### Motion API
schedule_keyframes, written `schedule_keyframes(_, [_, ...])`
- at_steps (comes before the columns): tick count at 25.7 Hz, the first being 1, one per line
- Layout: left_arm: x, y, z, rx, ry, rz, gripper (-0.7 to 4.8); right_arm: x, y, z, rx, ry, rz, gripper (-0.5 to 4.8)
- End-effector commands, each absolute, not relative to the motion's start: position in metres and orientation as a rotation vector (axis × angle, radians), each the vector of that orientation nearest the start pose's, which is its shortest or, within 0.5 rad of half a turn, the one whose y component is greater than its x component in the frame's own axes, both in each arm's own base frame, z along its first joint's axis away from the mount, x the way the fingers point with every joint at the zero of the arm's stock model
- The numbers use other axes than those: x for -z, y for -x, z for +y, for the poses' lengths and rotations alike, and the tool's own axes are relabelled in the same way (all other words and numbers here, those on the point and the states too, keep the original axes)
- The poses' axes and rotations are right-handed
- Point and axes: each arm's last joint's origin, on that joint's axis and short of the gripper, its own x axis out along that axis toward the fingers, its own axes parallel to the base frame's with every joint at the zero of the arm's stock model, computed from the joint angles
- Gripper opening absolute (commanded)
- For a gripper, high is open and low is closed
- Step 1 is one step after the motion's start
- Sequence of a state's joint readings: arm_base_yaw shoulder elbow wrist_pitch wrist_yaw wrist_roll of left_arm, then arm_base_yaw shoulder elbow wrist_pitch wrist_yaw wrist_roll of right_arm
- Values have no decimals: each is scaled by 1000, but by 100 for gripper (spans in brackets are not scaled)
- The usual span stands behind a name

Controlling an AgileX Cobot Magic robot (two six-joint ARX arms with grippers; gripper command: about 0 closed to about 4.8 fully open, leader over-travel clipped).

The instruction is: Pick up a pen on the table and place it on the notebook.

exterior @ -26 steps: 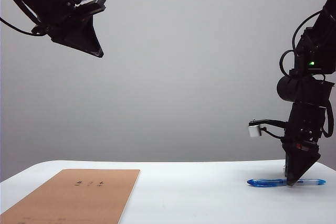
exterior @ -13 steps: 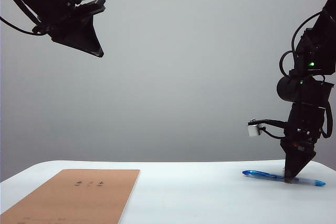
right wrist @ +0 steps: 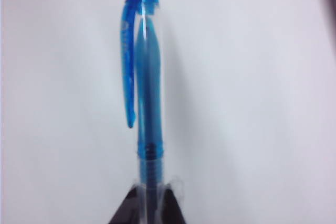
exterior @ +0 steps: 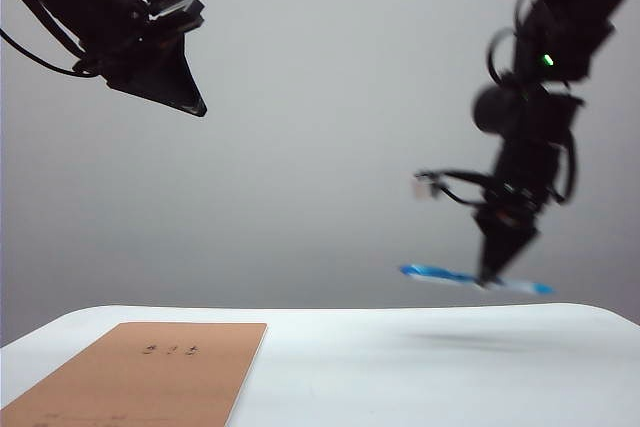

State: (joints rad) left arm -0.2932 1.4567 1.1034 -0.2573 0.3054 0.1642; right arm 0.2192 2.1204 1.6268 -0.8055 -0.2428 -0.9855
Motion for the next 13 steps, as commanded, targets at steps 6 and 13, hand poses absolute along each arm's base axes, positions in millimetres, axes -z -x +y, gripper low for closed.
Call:
schedule_keyframes(6, [-311,-254,-79,482,-387,772,-6,-195,-399,186,-1028,658,823,-1])
schedule_keyframes(13, [-328,-213,-64,425,-467,839,-6,-203,-374,262,-1135,531,665,3])
